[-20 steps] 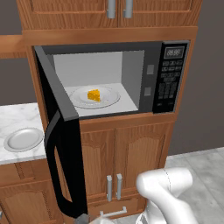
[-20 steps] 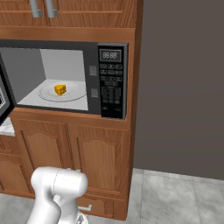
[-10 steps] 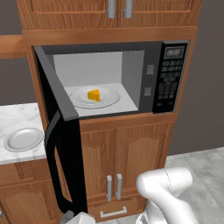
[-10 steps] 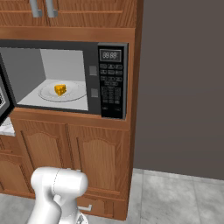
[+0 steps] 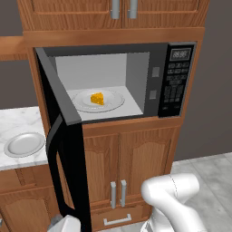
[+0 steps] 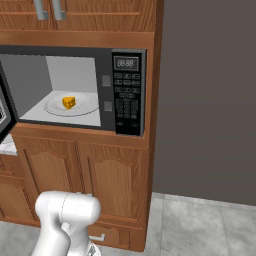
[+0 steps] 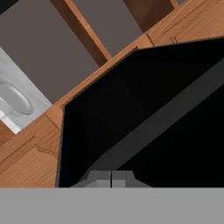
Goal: Pick the cheese from the counter and place it in the microwave. Then turn on the microwave.
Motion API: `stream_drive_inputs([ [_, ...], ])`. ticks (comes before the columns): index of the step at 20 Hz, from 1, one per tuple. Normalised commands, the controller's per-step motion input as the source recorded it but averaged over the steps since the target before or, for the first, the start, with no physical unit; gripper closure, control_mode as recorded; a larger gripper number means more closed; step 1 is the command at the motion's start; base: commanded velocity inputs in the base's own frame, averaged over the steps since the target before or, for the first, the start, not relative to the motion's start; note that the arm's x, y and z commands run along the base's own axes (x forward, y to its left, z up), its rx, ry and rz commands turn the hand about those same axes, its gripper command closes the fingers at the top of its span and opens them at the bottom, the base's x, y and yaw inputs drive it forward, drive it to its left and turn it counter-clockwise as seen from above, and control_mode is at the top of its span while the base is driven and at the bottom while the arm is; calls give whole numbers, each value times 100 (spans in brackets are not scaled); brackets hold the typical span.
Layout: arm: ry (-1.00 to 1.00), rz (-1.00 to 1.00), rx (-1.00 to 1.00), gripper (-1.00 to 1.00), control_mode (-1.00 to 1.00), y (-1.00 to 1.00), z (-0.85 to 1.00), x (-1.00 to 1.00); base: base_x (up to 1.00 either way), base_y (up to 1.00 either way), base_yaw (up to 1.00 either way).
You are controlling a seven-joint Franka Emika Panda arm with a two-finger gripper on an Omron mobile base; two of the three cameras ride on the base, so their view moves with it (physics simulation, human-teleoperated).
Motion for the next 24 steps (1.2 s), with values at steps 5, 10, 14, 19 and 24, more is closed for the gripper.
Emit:
stream_drive_inputs([
  [5, 0, 0, 0, 100, -100, 34, -31, 28, 0, 0, 0],
  [10, 0, 0, 0, 100, -100, 32, -29, 26, 0, 0, 0],
  [14, 0, 0, 0, 100, -100, 27, -20, 23, 0, 0, 0],
  [19, -2, -1, 0, 100, -100, 23, -12, 20, 0, 0, 0],
  [24, -2, -2, 0, 100, -100, 21, -8, 16, 0, 0, 0],
])
